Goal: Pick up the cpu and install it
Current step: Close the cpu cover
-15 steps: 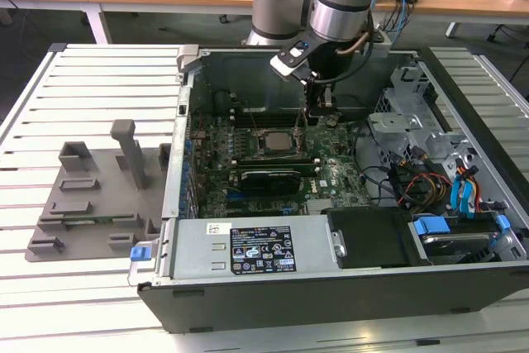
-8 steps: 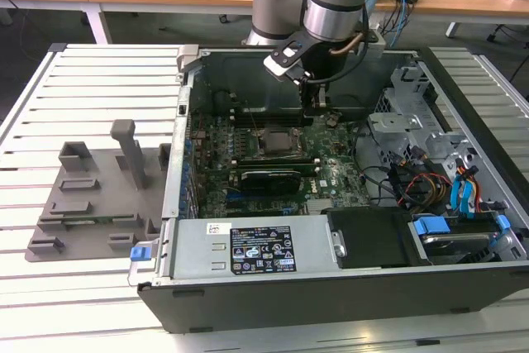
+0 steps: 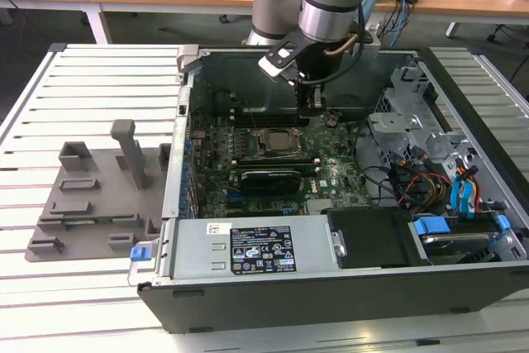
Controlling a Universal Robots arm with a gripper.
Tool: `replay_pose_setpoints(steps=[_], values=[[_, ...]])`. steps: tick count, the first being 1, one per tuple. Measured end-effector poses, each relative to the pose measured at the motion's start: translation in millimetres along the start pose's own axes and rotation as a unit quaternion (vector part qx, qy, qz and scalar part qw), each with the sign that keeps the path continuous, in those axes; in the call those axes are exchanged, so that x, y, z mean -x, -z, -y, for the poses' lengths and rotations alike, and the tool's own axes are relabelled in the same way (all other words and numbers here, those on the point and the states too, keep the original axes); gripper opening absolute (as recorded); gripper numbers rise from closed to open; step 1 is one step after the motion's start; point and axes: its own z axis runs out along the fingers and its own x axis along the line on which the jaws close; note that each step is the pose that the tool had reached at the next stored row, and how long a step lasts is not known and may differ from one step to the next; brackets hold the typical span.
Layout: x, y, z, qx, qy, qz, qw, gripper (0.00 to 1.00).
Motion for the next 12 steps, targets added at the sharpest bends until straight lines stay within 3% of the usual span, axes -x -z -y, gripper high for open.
replay_pose_setpoints(steps=[12], values=[[-0.4, -5.1, 13.1, 0.0, 0.0, 0.0, 1.0, 0.11]])
